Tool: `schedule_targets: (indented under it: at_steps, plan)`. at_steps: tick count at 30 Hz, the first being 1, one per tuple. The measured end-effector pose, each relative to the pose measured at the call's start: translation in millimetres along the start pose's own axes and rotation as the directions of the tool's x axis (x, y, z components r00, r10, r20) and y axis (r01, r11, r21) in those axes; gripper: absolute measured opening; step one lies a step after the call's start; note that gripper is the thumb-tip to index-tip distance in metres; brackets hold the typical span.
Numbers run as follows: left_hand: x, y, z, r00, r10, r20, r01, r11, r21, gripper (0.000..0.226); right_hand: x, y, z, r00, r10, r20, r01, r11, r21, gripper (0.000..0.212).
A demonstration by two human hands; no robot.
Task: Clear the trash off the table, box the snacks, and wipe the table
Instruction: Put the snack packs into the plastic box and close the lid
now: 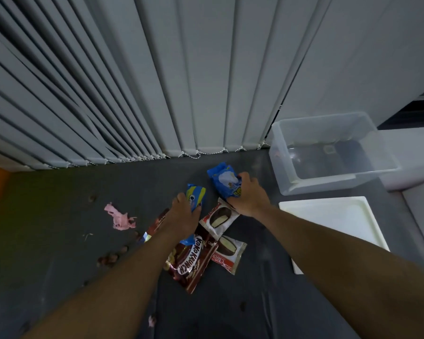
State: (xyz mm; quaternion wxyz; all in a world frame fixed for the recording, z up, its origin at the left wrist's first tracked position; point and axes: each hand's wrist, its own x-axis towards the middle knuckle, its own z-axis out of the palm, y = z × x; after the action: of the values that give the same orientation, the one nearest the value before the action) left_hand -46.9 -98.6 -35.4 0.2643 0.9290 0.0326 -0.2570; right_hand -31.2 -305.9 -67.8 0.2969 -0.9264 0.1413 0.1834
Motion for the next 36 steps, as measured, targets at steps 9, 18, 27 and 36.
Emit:
schedule_targets:
  at_steps: [9, 18, 27, 36]
  plan:
    - [-0.3, 24.7, -13.4, 0.996, 0.052, -0.079, -0.061, 0.99, -0.125, 0.036, -23.5, -3.4, -41.9, 0.948, -0.16, -0.276, 0.189, 0.979, 0.08, 0.077]
    - [0.8, 62.5, -18.0, 0.989, 0.117, -0.096, -0.128, 0.984, -0.124, 0.03, -30.6, -0.3, -115.5, 0.814, -0.215, -0.54, 0.305, 0.949, 0.082, 0.074]
    - [3.9, 69.7, -11.5, 0.989, 0.137, -0.058, -0.142, 0.986, -0.091, 0.032, -26.2, 35.6, -126.7, 0.868, 0.027, -0.497, 0.042, 0.991, 0.128, 0.074]
    - [11.4, 76.3, -2.4, 0.987, 0.158, -0.024, -0.159, 0.985, -0.067, 0.03, -1.9, 78.8, -156.0, 0.946, 0.148, -0.289, -0.163, 0.986, -0.026, 0.053]
